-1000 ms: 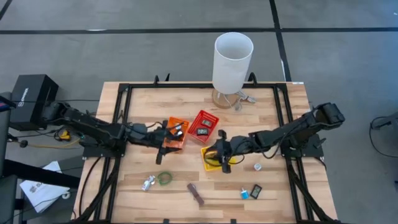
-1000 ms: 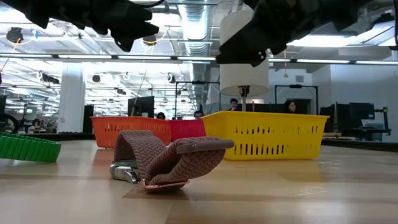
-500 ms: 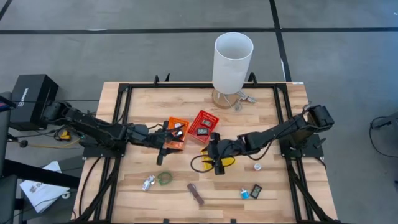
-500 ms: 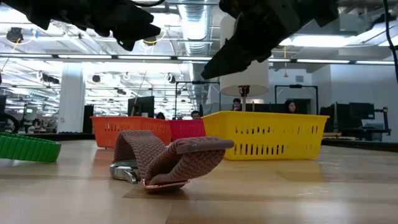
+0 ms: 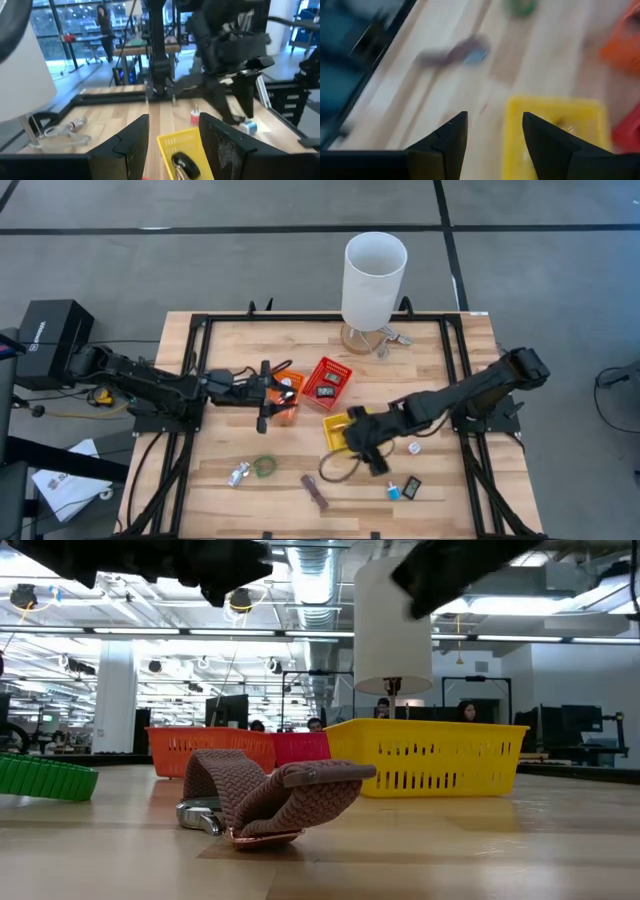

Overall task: Pick & Place Office items
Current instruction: Put the black digital clock into the red bin

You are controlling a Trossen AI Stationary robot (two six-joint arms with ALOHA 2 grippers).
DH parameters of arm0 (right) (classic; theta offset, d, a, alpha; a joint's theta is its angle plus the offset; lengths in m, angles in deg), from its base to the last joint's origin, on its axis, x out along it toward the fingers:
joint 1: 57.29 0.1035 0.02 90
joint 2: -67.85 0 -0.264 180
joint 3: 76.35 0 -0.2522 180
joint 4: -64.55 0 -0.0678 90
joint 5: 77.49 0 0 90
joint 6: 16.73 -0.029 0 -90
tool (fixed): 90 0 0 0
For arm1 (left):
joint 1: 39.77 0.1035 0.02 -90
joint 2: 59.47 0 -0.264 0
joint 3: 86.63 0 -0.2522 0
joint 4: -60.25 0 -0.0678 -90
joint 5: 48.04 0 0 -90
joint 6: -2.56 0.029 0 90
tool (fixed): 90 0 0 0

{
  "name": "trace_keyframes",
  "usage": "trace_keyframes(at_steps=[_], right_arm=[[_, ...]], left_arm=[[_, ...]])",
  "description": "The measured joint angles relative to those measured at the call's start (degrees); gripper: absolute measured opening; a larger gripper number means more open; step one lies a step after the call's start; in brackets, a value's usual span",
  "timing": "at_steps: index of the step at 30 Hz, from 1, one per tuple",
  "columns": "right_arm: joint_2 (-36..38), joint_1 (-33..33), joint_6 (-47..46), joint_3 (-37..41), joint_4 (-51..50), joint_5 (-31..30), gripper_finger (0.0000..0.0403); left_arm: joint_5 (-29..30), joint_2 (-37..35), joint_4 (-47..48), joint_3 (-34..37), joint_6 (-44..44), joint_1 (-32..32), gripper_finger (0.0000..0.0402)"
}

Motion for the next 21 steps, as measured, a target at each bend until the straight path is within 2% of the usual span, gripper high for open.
trace_keyframes(at_steps=[4, 10, 16, 21], right_arm=[[0.04, 4.76, -0.35, -4.52, -16.03, 1.82, 0.0181], [0.02, 13.62, -4.07, -5.1, -30.19, 1.74, 0.019], [-1.08, 22.4, -4.07, -5.14, -31.43, 0.77, 0.0199], [-4.46, 26.37, -3.74, -5.07, -30.0, -0.41, 0.0198]], left_arm=[[-0.01, -0.26, -1.85, -0.02, 0.0, -0.02, 0.0166], [-0.01, -0.5, -3.83, 0.0, -0.13, -0.02, 0.0166], [-0.01, -0.5, -4.11, 0.0, -0.15, -0.02, 0.0166], [-0.01, -0.5, -4.18, 0.0, -0.17, -0.02, 0.0166]])
